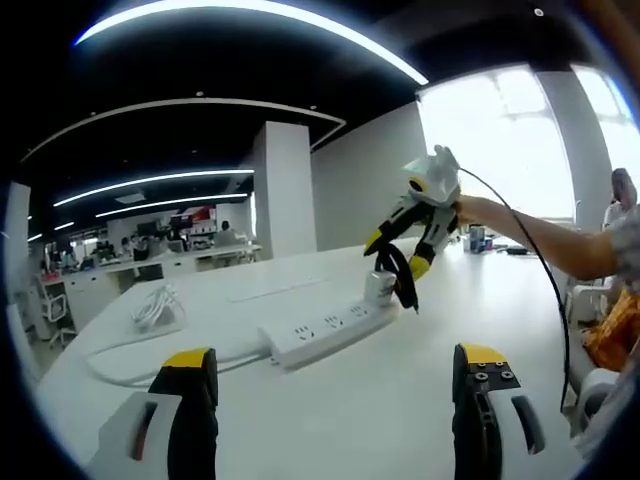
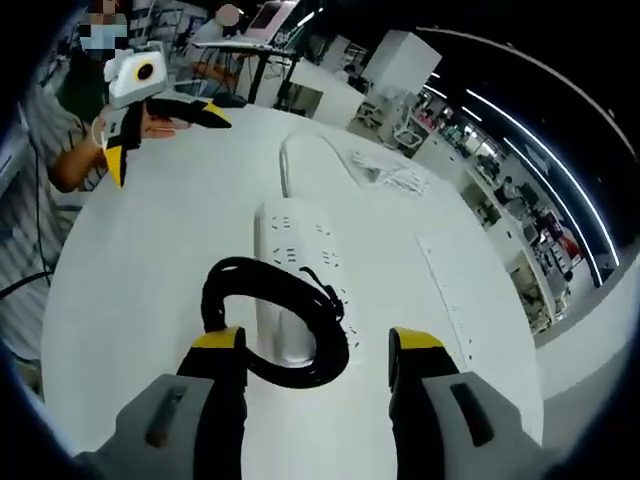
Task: Straighten the power strip on the desk, plug the charger into it
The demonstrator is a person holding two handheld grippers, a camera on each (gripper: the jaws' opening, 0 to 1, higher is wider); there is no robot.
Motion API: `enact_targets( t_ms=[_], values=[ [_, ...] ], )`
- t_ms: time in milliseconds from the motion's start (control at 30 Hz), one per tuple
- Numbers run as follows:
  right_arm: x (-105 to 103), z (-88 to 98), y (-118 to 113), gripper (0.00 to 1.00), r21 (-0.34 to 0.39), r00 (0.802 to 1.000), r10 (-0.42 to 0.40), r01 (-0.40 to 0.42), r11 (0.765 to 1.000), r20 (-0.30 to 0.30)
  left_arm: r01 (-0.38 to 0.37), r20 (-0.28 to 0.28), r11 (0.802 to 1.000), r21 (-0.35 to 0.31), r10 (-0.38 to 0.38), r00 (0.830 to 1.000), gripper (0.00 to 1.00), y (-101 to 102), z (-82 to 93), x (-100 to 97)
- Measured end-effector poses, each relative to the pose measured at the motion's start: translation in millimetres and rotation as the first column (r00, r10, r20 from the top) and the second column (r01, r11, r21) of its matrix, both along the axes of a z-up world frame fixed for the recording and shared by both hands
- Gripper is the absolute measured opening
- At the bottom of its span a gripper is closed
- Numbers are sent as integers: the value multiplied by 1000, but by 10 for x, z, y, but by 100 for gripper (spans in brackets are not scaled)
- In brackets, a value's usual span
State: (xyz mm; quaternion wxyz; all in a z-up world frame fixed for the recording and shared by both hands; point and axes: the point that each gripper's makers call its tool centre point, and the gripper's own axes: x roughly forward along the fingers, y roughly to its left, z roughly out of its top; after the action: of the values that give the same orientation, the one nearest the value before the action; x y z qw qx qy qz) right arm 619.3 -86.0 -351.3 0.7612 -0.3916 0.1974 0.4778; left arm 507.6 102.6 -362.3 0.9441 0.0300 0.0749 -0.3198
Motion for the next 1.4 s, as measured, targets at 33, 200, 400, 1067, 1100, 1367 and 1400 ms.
enact_targets(
  t_ms=[33,200,400,1067,1100,1367,1400],
  values=[
    [0,11,-23,56,10,1000,-3,3,1000,1,2,0,1000,0,-2,1000,99,-7,1,-2],
    [-20,70,-123,56,62,1000,-20,20,998,9,6,-1,1000,-3,-6,1000,99,-29,0,-1],
    [-52,170,-187,58,169,999,-34,32,985,8,10,-10,1000,18,-10,1000,99,-45,-44,6],
    [-396,506,-276,79,543,988,-149,104,833,39,8,-1,1000,20,-8,1000,99,46,11,36],
    [-417,511,-273,81,546,987,-153,106,831,40,7,0,1000,17,-7,1000,99,53,19,34],
    [-636,577,-259,95,585,976,-212,151,797,38,5,4,1000,26,-5,1000,99,97,84,-5],
    [-656,604,-256,96,599,974,-222,156,785,38,6,3,1000,24,-6,1000,99,98,96,-12]
  ],
)
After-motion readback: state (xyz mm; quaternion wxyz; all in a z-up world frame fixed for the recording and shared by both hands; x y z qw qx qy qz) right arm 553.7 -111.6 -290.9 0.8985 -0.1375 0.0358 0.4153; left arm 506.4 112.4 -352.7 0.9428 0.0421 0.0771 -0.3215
